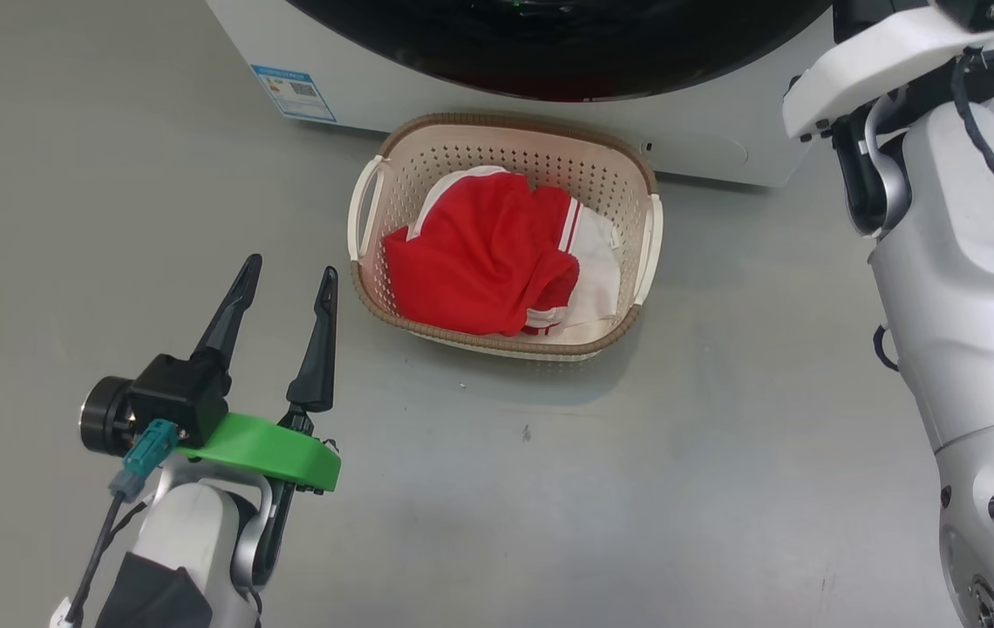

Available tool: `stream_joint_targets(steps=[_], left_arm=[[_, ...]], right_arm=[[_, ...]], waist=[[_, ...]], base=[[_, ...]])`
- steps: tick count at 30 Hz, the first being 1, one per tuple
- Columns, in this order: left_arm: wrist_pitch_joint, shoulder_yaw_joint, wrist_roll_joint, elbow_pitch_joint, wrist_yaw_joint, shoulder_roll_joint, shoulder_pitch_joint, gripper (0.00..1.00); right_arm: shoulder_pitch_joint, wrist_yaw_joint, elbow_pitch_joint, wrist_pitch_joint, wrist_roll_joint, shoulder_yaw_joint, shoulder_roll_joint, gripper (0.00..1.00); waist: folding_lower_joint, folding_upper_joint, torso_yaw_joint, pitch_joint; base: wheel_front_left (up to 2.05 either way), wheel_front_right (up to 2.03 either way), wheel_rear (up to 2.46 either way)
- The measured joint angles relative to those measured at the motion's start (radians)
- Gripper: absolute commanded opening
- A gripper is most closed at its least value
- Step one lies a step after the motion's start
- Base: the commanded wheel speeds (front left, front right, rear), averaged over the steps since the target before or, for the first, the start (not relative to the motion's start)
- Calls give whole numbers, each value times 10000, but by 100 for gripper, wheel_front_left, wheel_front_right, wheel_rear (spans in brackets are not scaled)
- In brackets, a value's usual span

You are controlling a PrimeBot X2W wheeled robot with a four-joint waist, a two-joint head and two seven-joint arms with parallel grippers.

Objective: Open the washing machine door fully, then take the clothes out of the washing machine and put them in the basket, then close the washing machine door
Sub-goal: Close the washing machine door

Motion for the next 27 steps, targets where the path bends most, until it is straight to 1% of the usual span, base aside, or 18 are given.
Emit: stream_joint_targets(steps=[1, 3, 4, 5, 11, 22, 27], left_arm=[[0, 4, 0, 17, 0, 8, 3, 100], [-2, 13, 21, 59, 0, 31, 21, 100], [-2, 31, 71, 92, 0, 50, 45, 100], [-2, 58, 96, 125, 0, 67, 75, 100], [-8, 290, 102, 268, 40, 230, 417, 100], [-10, 364, 102, 299, 105, 382, 1010, 100], [0, 357, 100, 293, 107, 410, 1280, 100]], right_arm=[[163, 0, -84, 0, 6, -17, 8, 22], [439, 0, -313, -2, 75, -54, 19, 60], [564, 0, -426, -2, 73, -75, 23, 93], [711, 0, -546, -2, 73, -96, 31, 100], [1915, 2, -1074, -8, 75, -213, 117, 100], [4358, -46, -1935, -8, 25, -314, 251, 100], [5384, -219, -2301, -8, 75, -476, 295, 100]], waist=[[0, 0, -37, -81], [0, 0, -116, -243], [0, 0, -158, -323], [0, 0, -200, -404], [0, 0, -475, -907], [0, 0, -1048, -1836], [-1, 0, -1327, -2220]], base=[[0, 0, 0], [0, 0, 0], [0, 0, 0], [0, 0, 0], [0, 0, 0], [0, 0, 0], [0, 0, 0]])
